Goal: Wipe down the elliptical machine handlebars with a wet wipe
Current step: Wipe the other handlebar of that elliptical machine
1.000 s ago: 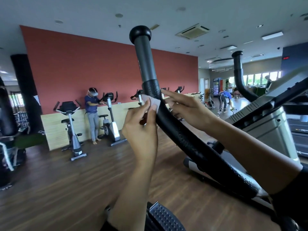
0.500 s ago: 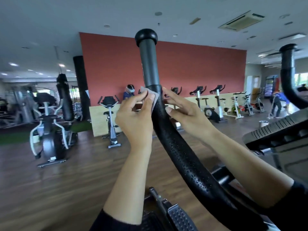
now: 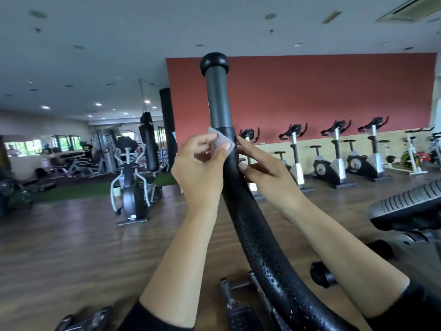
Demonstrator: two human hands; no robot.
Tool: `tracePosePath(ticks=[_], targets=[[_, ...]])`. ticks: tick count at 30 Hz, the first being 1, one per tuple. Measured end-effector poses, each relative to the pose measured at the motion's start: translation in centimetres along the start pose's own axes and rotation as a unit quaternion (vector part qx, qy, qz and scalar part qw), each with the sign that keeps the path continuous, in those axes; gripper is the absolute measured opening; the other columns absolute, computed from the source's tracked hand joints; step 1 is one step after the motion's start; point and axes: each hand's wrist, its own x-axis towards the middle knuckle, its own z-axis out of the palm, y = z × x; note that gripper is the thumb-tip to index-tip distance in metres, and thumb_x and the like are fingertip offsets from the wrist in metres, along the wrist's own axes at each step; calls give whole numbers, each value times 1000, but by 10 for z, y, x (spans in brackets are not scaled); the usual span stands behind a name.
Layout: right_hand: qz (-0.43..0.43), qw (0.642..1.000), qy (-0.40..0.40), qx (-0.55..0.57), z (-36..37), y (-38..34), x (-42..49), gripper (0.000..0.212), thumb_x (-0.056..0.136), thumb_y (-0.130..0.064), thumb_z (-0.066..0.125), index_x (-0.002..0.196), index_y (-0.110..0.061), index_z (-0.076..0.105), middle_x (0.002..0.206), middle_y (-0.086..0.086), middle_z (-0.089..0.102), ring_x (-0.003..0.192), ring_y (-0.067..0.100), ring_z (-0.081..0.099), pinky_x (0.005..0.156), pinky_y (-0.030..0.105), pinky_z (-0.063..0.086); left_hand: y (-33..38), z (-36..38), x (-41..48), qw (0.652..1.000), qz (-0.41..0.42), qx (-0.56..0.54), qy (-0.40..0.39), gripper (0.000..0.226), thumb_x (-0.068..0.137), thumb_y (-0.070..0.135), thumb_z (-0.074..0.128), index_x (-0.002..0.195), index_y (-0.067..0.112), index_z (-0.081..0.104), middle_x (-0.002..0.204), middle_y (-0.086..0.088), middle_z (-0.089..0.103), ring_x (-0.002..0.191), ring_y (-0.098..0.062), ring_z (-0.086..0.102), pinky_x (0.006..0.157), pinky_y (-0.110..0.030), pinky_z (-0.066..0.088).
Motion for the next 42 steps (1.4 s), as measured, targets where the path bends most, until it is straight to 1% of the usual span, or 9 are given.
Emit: tracePosePath(ticks=[4,9,16,20,26,32,34,37,42], targets=[[12,1000,2,26,-1,6,0,53,94,-5,55,132,-42,50,118,14,65,78,11,54,103,39,46,4,-1,0,1000,-25,16,1,20,69,19,84,78,28,68,78,7,69,75,-6,66,72,-21,51],[0,999,-16,33,0,5,-1,53,94,-2,53,139,-30,47,138,-10,55,81,3,58,94,19,46,6,5,1,998,3,52,25,21,69,27,83,84,26,69,81,2,69,78,-13,66,76,-32,54],[7,999,-18,47,-1,9,2,54,93,-2,55,137,-32,50,133,-10,57,94,16,60,104,37,45,11,6,8,998,-7,55,30,21,68,22,84,78,25,66,70,6,65,68,-10,64,67,-23,50],[9,998,-29,47,-1,10,1,56,94,-4,54,134,-41,47,126,11,60,92,21,58,105,44,44,3,4,-5,998,3,66,21,24,69,26,84,79,33,63,73,5,68,74,-14,67,75,-37,56],[10,997,-44,70,-3,9,-1,56,94,-2,52,138,-37,47,125,9,62,86,12,55,106,37,44,11,7,5,997,5,67,36,21,69,24,84,77,28,65,69,7,66,69,-13,66,74,-37,55],[2,997,-42,67,-4,11,-3,56,95,-2,51,134,-42,47,122,15,62,82,9,56,96,28,47,4,-8,-14,996,-37,83,-21,22,71,25,83,82,25,64,72,6,67,71,-7,65,64,-14,47],[-1,997,-40,65,-4,12,-2,56,95,-2,51,133,-43,46,120,6,65,80,4,58,89,22,48,3,-12,-13,994,-74,69,-35,21,71,23,83,79,27,64,75,3,70,71,-7,66,63,-11,47],[2,997,-39,72,-3,12,-2,55,95,1,49,135,-36,47,107,-25,66,78,-1,59,89,20,47,7,-3,2,997,-69,34,11,20,71,22,84,75,28,66,72,2,71,70,-10,69,72,-26,54],[11,996,-43,75,-4,13,-6,54,95,2,49,140,-29,47,109,-12,70,75,3,57,83,18,50,-7,-2,-6,999,-45,2,21,16,75,21,81,78,30,67,79,0,73,77,-13,69,78,-31,54]])
